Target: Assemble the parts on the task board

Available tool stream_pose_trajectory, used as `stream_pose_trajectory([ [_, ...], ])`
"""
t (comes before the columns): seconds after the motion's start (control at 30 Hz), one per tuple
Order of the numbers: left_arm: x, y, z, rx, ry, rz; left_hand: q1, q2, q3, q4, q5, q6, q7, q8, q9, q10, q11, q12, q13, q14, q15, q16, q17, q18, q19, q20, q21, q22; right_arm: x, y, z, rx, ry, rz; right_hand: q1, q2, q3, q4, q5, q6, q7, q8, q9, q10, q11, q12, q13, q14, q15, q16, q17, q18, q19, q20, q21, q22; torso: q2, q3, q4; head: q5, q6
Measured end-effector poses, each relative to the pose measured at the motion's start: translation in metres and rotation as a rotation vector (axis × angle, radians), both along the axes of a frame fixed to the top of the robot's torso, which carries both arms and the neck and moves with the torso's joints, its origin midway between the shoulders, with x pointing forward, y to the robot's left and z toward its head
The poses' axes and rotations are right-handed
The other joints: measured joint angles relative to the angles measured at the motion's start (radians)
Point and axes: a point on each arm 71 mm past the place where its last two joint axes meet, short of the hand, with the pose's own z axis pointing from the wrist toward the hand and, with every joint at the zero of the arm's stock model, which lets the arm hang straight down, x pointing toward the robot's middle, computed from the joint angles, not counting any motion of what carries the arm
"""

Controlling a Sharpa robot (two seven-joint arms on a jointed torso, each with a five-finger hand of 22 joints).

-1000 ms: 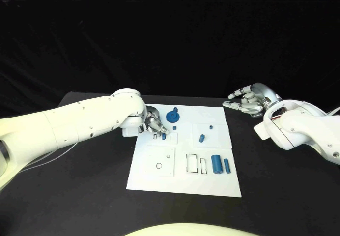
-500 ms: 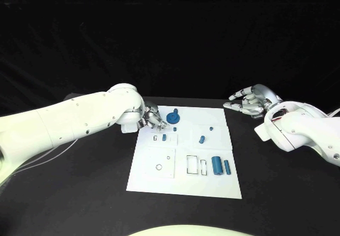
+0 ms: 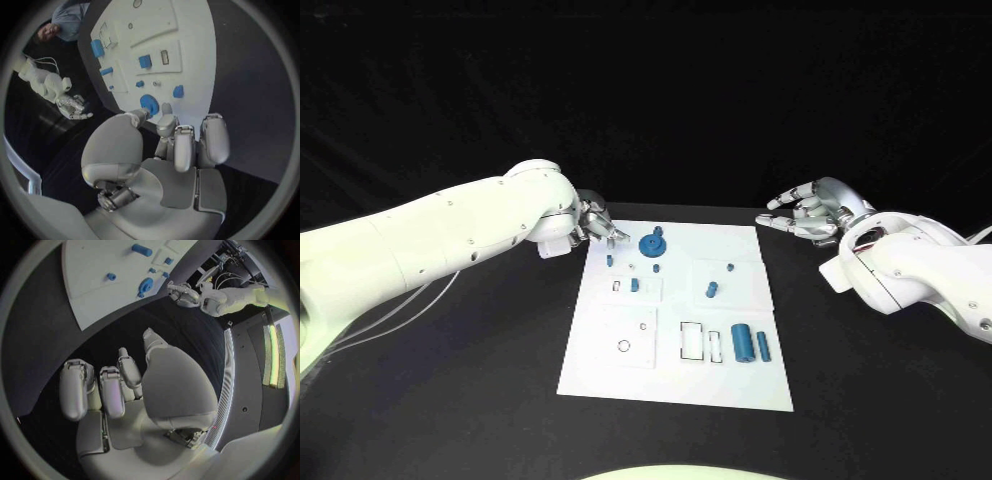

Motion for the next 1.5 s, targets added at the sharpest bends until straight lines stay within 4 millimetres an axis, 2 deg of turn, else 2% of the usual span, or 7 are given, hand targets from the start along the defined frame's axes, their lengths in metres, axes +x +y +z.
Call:
stream_pose_trajectory([
  [0.03, 0.001, 0.0, 0.0, 0.003, -0.001, 0.0, 0.0, 0.0, 0.0, 0.0, 0.0, 0.0, 0.0, 0.0, -0.001, 0.0, 0.0, 0.0, 0.0, 0.0, 0.0, 0.0, 0.0, 0.0, -0.011, 0.011, 0.0, -0.005, 0.0, 0.0, 0.0, 0.0, 0.0, 0.0, 0.0, 0.0, 0.0, 0.0, 0.0, 0.0, 0.0, 0.0, 0.0, 0.0, 0.0, 0.0, 0.0, 0.0, 0.0, 0.0, 0.0, 0.0, 0.0, 0.0, 0.0, 0.0, 0.0, -0.0004, 0.0001, 0.0, 0.0],
  [0.53, 0.011, 0.008, -0.005, 0.082, 0.013, 0.0, 0.003, -0.003, -0.015, -0.015, 0.0, -0.012, 0.012, -0.012, -0.003, -0.007, 0.007, -0.005, -0.01, 0.0, 0.0, 0.0, 0.0, 0.0, -0.01, 0.01, -0.008, -0.016, 0.0, 0.0, 0.0, -0.001, 0.0, 0.002, 0.0, 0.0, 0.0, 0.0, 0.0, 0.0, 0.0, 0.0, 0.0, 0.0, 0.0, 0.0, 0.0, 0.0, 0.0, 0.0, 0.0, 0.0, 0.0, 0.0, 0.0, 0.0, 0.0, -0.0015, 0.0012, 0.008, -0.003],
  [0.6, 0.012, 0.009, -0.006, 0.09, 0.016, 0.002, 0.003, -0.003, -0.039, 0.009, 0.0, -0.012, 0.012, -0.012, -0.004, -0.008, 0.007, -0.006, -0.015, 0.0, 0.0, 0.0, 0.0, 0.0, -0.016, 0.015, -0.008, -0.016, 0.0, 0.0, 0.0, -0.001, 0.0, 0.002, 0.0, 0.0, 0.0, 0.0, 0.0, 0.0, 0.0, 0.0, 0.0, 0.0, 0.0, 0.0, 0.0, 0.0, 0.0, 0.0, 0.0, 0.0, 0.0, 0.0, 0.0, 0.0, 0.0, -0.0015, 0.0005, 0.009, -0.004],
  [1.0, 0.015, 0.01, -0.014, 0.106, 0.044, 0.005, 0.003, -0.003, -0.039, 0.008, 0.0, -0.012, 0.012, -0.023, -0.013, -0.03, 0.012, -0.013, -0.021, 0.0, 0.001, 0.0, 0.0, 0.0, -0.016, 0.015, -0.019, -0.025, 0.0, 0.0, -0.001, -0.001, 0.001, 0.002, 0.0, 0.0, 0.0, 0.0, 0.0, 0.0, 0.0, 0.0, 0.0, 0.0, 0.0, 0.0, 0.0, 0.0, 0.0, 0.0, 0.0, 0.0, 0.0, 0.0, 0.0, 0.0, 0.001, -0.0001, -0.0007, 0.009, -0.009],
  [1.13, 0.014, 0.009, -0.017, 0.1, 0.061, 0.001, 0.002, -0.002, -0.053, -0.006, 0.0, -0.012, 0.013, -0.05, -0.028, -0.031, 0.013, -0.023, -0.031, 0.001, 0.02, 0.0, 0.0, 0.0, -0.024, 0.024, -0.019, -0.035, 0.0, 0.0, -0.001, -0.001, 0.001, 0.002, 0.0, 0.0, 0.0, 0.0, 0.0, 0.0, 0.0, 0.0, 0.0, 0.0, 0.0, 0.0, 0.0, 0.0, 0.0, 0.0, 0.0, 0.0, 0.0, 0.0, 0.0, 0.0, 0.0, 0.0001, -0.0004, 0.009, -0.011],
  [1.43, 0.012, 0.008, -0.021, 0.098, 0.093, -0.01, 0.008, 0.003, -0.054, -0.006, 0.0, 0.007, 0.032, -0.105, -0.086, -0.052, 0.023, -0.028, -0.042, 0.002, 0.02, 0.0, 0.0, 0.0, -0.03, 0.03, -0.019, -0.038, 0.0, 0.0, -0.001, -0.001, 0.001, 0.002, 0.0, 0.0, 0.0, 0.0, 0.0, 0.0, 0.0, 0.0, 0.0, 0.0, 0.0, 0.0, 0.0, 0.0, 0.0, 0.0, 0.0, 0.0, 0.0, 0.0, 0.0, 0.0, -0.001, 0.0001, 0.0, 0.009, -0.012],
  [1.5, 0.011, 0.008, -0.022, 0.098, 0.099, -0.013, 0.012, 0.007, -0.118, 0.0, 0.0, 0.007, 0.032, -0.132, -0.116, -0.052, 0.023, -0.029, -0.05, 0.002, 0.02, 0.0, 0.0, 0.0, -0.03, 0.03, -0.019, -0.038, 0.0, 0.0, -0.001, -0.001, 0.001, 0.002, 0.0, 0.0, 0.0, 0.0, 0.0, 0.0, 0.0, 0.0, 0.0, 0.0, 0.0, 0.0, 0.0, 0.0, 0.0, 0.0, 0.0, 0.0, 0.0, 0.0, 0.0, 0.0, -0.001, 0.0001, 0.0003, 0.01, -0.012],
])
